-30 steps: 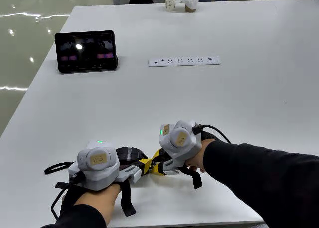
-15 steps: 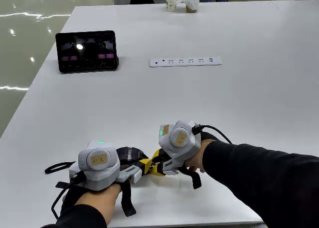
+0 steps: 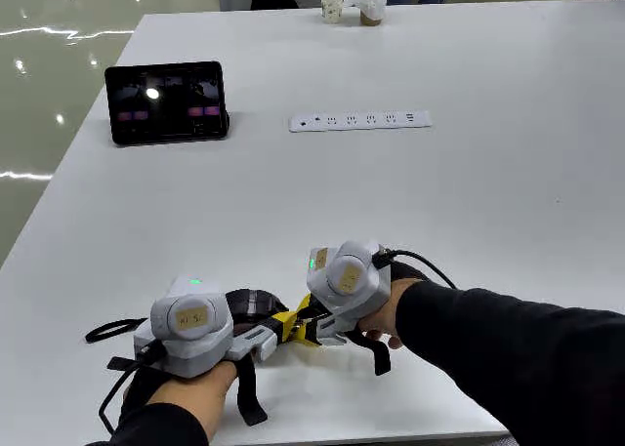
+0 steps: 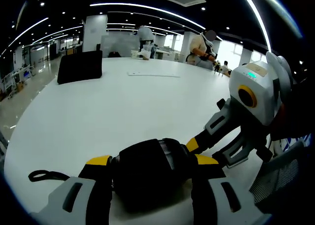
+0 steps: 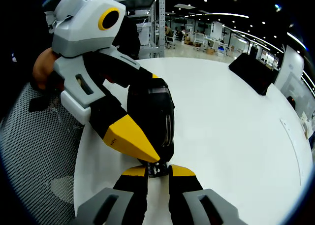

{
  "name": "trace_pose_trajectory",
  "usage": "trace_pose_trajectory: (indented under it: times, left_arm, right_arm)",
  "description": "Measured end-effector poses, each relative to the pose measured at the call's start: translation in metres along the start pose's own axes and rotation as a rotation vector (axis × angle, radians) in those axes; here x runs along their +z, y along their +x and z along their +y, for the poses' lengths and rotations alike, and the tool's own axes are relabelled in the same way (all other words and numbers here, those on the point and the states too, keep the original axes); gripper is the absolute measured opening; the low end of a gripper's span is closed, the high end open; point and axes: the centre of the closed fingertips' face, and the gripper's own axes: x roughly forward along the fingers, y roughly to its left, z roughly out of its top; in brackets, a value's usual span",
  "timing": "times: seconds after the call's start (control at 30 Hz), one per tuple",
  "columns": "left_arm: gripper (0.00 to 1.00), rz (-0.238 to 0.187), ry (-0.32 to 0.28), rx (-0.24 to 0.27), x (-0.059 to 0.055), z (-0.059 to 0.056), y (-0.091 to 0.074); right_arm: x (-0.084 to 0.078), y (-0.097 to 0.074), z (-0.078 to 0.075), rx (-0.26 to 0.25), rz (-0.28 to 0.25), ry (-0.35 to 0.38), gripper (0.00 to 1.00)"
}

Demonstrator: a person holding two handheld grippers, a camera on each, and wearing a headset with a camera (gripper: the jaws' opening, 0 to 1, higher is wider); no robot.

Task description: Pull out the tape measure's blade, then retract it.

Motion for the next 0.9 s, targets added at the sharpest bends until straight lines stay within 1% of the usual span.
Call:
trace_pose_trajectory:
  times: [0.2,0.27,0.3,0.4,0.43,0.47,0.5,0.67,0.7,0.73,0.77,0.83,0.9]
  left_arm:
    - [0.61,0.002,-0.003,-0.007,0.000,0.000,0.000]
    - [0.61,0.016,0.003,-0.017,-0.002,0.000,-0.001]
    - [0.61,0.023,-0.003,-0.021,-0.003,-0.001,-0.001]
    - [0.62,0.028,-0.018,-0.033,-0.004,0.001,-0.002]
    - [0.64,0.024,-0.025,-0.045,-0.003,0.000,-0.001]
    - [0.68,0.016,-0.033,-0.053,-0.001,0.000,-0.001]
    - [0.71,0.013,-0.039,-0.054,0.001,0.001,-0.001]
    - [0.80,0.004,-0.045,-0.080,0.004,0.003,-0.003]
    - [0.84,0.003,-0.046,-0.093,0.005,0.003,-0.004]
    - [0.88,-0.013,-0.059,-0.102,0.007,0.003,-0.005]
    - [0.93,-0.016,-0.060,-0.100,0.008,0.004,-0.006]
    - [0.98,-0.028,-0.066,-0.118,0.010,0.002,-0.008]
    - [0.99,-0.021,-0.048,-0.131,0.009,0.002,-0.007]
  right_arm:
    - [0.002,-0.006,-0.001,-0.017,-0.015,0.011,0.14]
    - [0.002,-0.010,-0.001,-0.023,-0.021,0.015,0.15]
    - [0.002,-0.012,-0.001,-0.027,-0.025,0.019,0.15]
    - [0.000,-0.018,-0.001,-0.036,-0.031,0.034,0.16]
    - [0.000,-0.019,-0.001,-0.039,-0.037,0.045,0.16]
    - [0.001,-0.022,-0.002,-0.042,-0.046,0.052,0.17]
    - [0.002,-0.025,-0.003,-0.048,-0.052,0.058,0.17]
    - [0.007,-0.035,-0.007,-0.070,-0.080,0.092,0.19]
    - [0.007,-0.037,-0.007,-0.074,-0.086,0.096,0.20]
    - [0.008,-0.040,-0.008,-0.079,-0.094,0.101,0.20]
    - [0.008,-0.042,-0.008,-0.082,-0.096,0.103,0.20]
    - [0.006,-0.046,-0.008,-0.093,-0.102,0.111,0.20]
    - [0.004,-0.050,-0.009,-0.101,-0.109,0.126,0.21]
